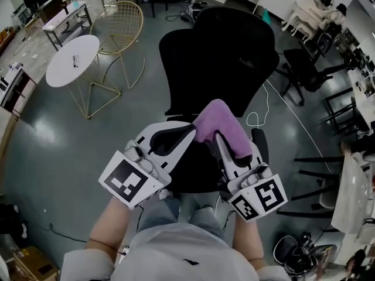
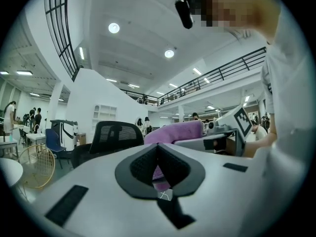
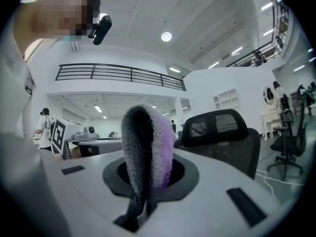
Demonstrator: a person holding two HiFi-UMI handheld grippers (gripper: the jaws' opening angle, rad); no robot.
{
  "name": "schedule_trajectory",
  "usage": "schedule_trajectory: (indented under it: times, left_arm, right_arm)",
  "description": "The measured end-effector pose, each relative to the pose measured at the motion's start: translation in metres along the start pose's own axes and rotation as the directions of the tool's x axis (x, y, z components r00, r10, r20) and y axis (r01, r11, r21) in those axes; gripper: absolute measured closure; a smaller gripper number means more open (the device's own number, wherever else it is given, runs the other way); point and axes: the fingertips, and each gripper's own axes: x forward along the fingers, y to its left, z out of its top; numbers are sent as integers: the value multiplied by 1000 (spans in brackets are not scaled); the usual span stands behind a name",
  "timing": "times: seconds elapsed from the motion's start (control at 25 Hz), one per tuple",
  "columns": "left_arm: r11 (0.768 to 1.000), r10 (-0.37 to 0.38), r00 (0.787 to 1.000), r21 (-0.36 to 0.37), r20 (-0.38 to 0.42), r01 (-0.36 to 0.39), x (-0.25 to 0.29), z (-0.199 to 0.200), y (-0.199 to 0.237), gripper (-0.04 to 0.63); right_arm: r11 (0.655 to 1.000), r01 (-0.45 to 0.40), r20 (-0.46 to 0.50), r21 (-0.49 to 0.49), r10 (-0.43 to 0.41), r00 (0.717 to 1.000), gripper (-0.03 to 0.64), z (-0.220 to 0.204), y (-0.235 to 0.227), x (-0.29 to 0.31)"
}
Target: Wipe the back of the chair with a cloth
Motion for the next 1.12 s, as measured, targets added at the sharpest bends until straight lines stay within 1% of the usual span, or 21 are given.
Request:
schedule_trajectory:
  times: [0.28,0.56,0.8,1.12]
  left_arm:
    - [999,-43,999,1,26,43,0,-1,19,583]
    - [999,-50,998,2,46,50,7,3,31,583]
    - [999,-32,999,-6,43,32,18,6,42,583]
    - [1000,21,999,0,42,-21,41,5,69,583]
  right_arm:
    - [999,48,-4,4,-48,999,569,-4,0,15]
    - [996,91,-4,3,-91,996,569,1,-17,28]
    - [994,107,-4,13,-107,994,569,6,-45,47]
    - [996,92,-12,2,-92,996,569,16,-86,80]
